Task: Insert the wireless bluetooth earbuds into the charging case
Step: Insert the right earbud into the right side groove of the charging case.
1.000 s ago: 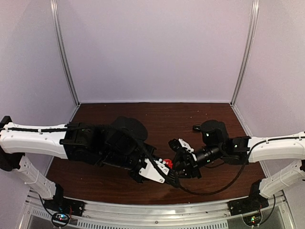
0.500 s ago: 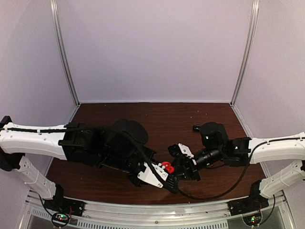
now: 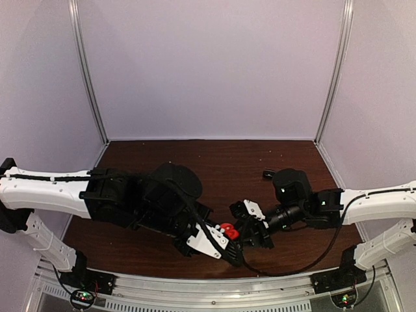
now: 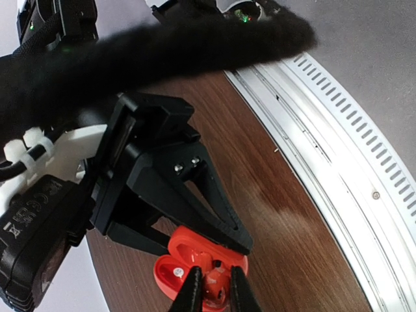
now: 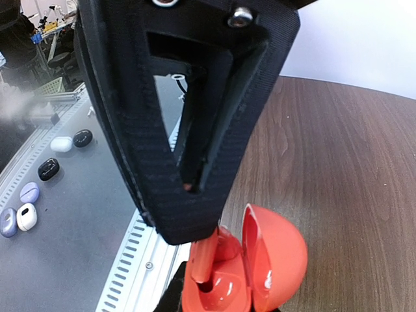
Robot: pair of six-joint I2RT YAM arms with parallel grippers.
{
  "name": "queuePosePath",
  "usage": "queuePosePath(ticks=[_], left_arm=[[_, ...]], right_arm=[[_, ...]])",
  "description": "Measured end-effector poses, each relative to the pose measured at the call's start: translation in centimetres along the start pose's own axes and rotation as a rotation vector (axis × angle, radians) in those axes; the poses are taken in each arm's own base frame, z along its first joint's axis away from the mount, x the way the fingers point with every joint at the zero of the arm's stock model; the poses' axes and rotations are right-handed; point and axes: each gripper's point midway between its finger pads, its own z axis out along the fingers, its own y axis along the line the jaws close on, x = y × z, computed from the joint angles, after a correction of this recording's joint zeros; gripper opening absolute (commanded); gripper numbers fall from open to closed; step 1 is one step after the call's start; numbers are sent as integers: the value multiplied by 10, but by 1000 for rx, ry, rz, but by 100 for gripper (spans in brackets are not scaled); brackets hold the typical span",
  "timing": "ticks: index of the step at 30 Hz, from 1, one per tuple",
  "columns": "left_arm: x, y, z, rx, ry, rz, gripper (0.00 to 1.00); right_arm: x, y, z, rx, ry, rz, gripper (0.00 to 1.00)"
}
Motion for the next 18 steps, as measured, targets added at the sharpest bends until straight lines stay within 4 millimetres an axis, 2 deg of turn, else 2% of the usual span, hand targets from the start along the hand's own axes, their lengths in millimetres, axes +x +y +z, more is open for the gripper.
queuePosePath(ticks=[18], left_arm=[[-6, -9, 3, 44, -31, 3, 13]], right_arm=[[3, 12, 5, -33, 18, -17, 0]])
